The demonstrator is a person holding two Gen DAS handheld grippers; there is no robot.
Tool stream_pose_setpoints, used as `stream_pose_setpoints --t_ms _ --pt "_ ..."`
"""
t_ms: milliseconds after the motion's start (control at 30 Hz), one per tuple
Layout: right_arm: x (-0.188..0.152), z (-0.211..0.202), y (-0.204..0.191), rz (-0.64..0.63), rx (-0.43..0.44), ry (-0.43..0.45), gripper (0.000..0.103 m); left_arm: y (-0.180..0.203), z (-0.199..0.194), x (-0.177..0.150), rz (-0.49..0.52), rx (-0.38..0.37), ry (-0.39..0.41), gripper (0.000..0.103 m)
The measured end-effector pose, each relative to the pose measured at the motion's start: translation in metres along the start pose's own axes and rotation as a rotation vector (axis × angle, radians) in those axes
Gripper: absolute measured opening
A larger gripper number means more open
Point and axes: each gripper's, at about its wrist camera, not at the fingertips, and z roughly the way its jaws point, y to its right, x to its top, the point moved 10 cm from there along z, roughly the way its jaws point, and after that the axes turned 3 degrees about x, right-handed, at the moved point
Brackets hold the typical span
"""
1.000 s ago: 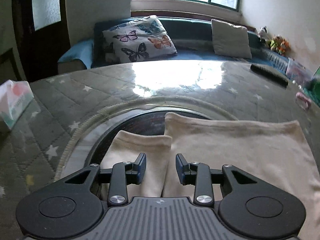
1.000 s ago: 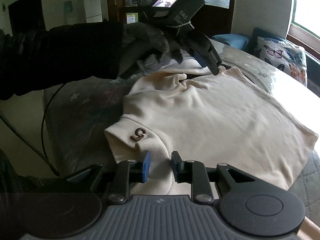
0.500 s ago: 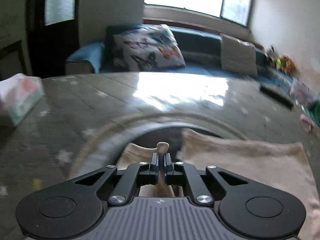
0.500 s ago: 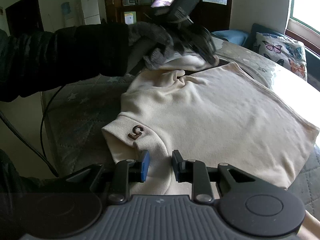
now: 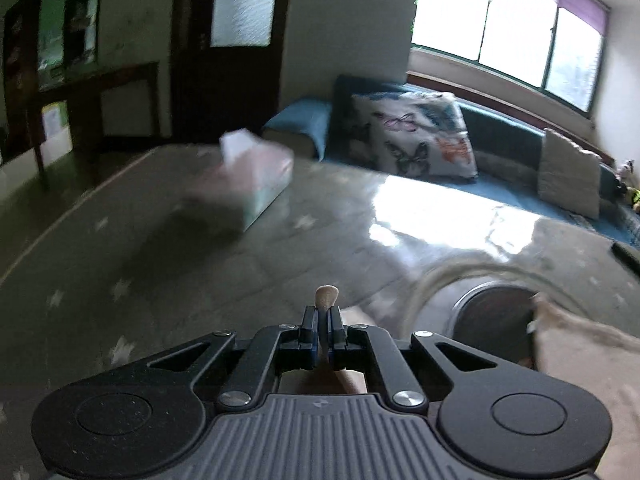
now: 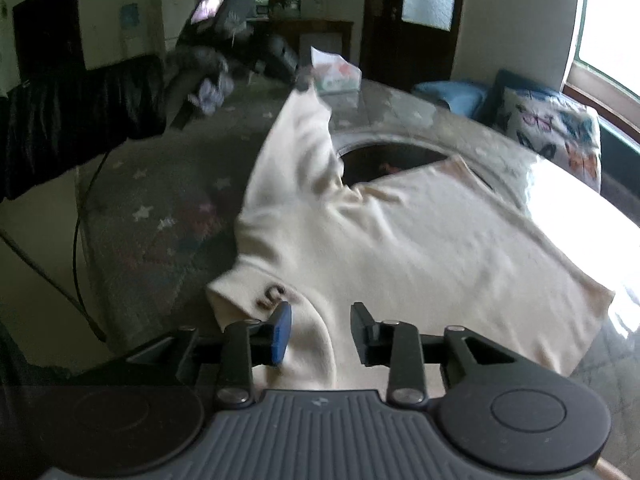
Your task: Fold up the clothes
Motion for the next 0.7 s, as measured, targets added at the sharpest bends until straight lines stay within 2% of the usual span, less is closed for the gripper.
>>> stream_pose_setpoints --t_ms 133,300,533,633,667,700 --pt "0.013 0.01 -0.023 -0.064 0.043 0.002 0.033 -0.013 0.0 -0.015 -0.029 0.016 -0.02 0.005" --pt "0.023 0.033 -0.044 -0.123 0.078 -0.016 0.033 -0.02 -0.004 -0.017 -0.036 0.016 -0.02 0.005" --pt "0.024 0.068 -0.053 -0.143 0.051 -0.064 0.032 -0.029 -0.005 -0.014 -0.054 0.011 -0.007 0.005" --pt "0.019 0.069 -0.052 -0.12 0.05 -0.076 0.02 -0.032 -0.006 -0.013 -0.064 0.012 0.0 0.005" --pt "0.019 0.067 -0.052 -0.121 0.043 -0.077 0.011 -0.033 -0.007 -0.013 -0.068 0.013 0.002 0.004" --pt "0.018 0.065 -0.051 -0.121 0.042 -0.074 0.009 -0.034 -0.01 -0.012 -0.075 0.008 0.008 0.004"
